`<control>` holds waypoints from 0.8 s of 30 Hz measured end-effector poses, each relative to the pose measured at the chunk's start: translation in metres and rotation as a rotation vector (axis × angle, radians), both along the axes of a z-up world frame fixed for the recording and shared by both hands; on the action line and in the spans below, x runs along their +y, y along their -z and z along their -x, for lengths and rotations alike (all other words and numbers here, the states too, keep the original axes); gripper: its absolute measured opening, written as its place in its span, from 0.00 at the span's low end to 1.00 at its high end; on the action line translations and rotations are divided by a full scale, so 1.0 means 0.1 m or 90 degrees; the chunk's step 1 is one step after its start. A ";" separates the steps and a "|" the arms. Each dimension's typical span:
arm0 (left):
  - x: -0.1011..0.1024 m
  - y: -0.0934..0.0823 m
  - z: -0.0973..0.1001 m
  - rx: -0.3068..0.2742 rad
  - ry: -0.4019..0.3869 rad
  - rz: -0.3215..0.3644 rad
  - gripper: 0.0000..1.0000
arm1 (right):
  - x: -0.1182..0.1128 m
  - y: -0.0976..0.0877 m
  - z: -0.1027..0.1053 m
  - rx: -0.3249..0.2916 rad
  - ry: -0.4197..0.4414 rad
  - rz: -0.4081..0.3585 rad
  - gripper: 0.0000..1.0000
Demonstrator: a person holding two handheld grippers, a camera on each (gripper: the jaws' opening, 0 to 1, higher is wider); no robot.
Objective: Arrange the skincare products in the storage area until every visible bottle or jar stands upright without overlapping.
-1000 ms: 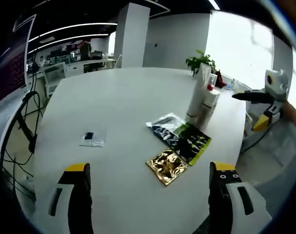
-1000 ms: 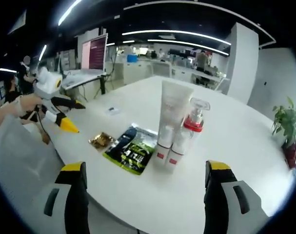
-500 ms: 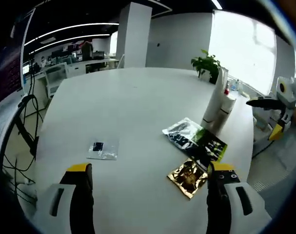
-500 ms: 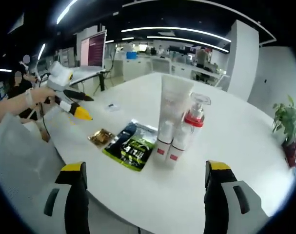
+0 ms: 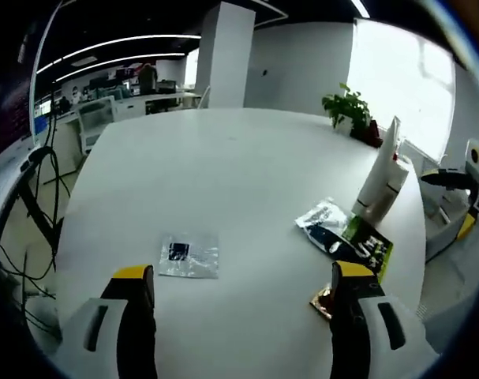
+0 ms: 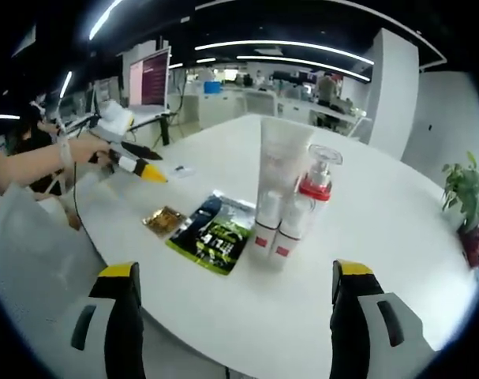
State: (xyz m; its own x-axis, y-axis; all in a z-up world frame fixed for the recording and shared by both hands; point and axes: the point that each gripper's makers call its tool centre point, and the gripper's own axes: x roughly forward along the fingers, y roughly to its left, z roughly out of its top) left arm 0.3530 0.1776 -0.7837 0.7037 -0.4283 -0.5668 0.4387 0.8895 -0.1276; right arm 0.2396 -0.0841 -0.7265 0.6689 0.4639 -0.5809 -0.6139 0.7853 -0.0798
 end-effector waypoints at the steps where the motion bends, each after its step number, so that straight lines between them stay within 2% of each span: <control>1: 0.02 0.01 -0.03 0.001 -0.002 0.000 0.85 | 0.00 0.00 0.00 -0.001 0.000 -0.001 1.00; 5: 0.12 0.03 -0.23 -0.007 -0.011 0.020 0.82 | 0.02 0.03 0.03 0.017 -0.002 -0.007 0.96; 8: 0.21 0.09 -0.37 -0.004 -0.016 0.014 0.80 | 0.00 0.03 0.02 0.019 0.007 -0.005 0.97; 13: 0.31 0.19 -0.49 0.009 -0.016 0.007 0.77 | -0.02 0.02 0.00 0.019 0.010 -0.016 0.94; 17: 0.34 0.25 -0.57 0.024 -0.022 0.020 0.73 | -0.02 0.00 -0.01 0.014 0.013 -0.018 0.93; 20: 0.40 0.31 -0.60 0.029 -0.031 0.010 0.73 | -0.02 -0.02 -0.03 0.011 0.015 -0.021 0.92; 24: 0.44 0.36 -0.61 0.043 -0.036 0.017 0.66 | 0.01 -0.08 -0.07 0.002 0.013 -0.023 0.91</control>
State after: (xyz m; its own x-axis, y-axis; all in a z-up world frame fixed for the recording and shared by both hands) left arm 0.4144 0.2214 -0.8193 0.6880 -0.4049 -0.6023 0.3781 0.9084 -0.1787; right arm 0.2464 -0.0832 -0.7186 0.6764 0.4705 -0.5667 -0.5978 0.8001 -0.0493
